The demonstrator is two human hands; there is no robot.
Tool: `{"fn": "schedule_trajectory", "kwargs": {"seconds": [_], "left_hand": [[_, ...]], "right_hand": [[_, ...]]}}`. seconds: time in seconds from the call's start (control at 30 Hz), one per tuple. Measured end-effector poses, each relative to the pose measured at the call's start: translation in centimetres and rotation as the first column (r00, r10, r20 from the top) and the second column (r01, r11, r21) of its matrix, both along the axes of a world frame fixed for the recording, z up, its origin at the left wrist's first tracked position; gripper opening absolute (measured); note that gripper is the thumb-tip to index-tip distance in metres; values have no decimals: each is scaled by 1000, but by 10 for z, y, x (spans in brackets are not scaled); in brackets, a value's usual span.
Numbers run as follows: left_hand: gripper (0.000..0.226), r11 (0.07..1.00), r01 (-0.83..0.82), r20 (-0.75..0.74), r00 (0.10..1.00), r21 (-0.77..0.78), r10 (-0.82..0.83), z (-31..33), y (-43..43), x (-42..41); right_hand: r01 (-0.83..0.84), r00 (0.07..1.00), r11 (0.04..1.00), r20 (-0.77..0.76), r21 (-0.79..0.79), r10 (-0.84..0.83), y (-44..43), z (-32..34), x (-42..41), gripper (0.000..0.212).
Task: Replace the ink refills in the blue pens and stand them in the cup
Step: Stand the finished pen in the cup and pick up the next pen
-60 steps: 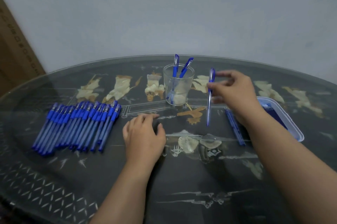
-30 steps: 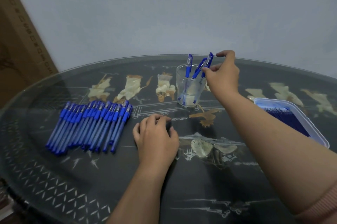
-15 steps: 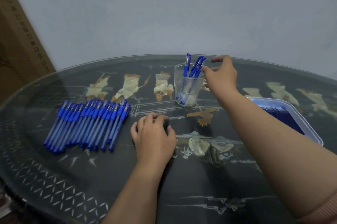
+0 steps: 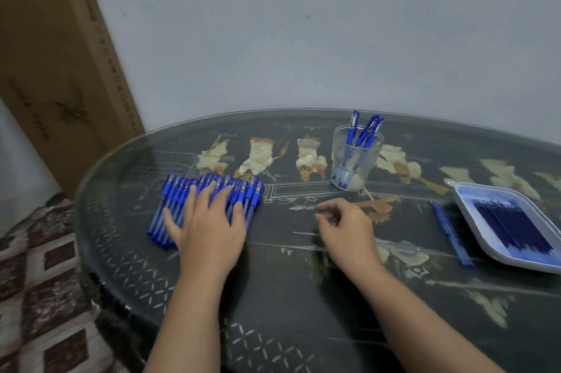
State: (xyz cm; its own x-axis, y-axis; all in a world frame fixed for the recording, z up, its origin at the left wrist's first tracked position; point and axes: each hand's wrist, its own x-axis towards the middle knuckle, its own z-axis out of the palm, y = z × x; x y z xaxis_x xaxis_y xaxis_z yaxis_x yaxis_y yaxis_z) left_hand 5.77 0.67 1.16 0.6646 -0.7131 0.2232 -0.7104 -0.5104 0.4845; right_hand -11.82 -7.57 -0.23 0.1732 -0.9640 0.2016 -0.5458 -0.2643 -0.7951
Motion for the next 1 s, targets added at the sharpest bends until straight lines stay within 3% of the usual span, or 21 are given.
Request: {"fn": "schedule_trajectory", "kwargs": {"seconds": [0.2,0.37,0.67,1.0], "left_hand": [[46,982,94,17,995,162,-98,-13,11,17],[46,970,149,35,987,193,-159,-15,14,16],[47,963,177,27,982,201,-186,-17,15,17],[47,967,177,27,982,186,-185,-17,15,18]], "right_hand": [[-106,987,992,-130,-64,98,13,0,59,18],[-111,981,992,-165,-53,101,20,-2,95,24],[18,970,1000,-242,10,-15,26,8,116,19],[147,976,977,-183,154,-118,21,21,103,23]]}}
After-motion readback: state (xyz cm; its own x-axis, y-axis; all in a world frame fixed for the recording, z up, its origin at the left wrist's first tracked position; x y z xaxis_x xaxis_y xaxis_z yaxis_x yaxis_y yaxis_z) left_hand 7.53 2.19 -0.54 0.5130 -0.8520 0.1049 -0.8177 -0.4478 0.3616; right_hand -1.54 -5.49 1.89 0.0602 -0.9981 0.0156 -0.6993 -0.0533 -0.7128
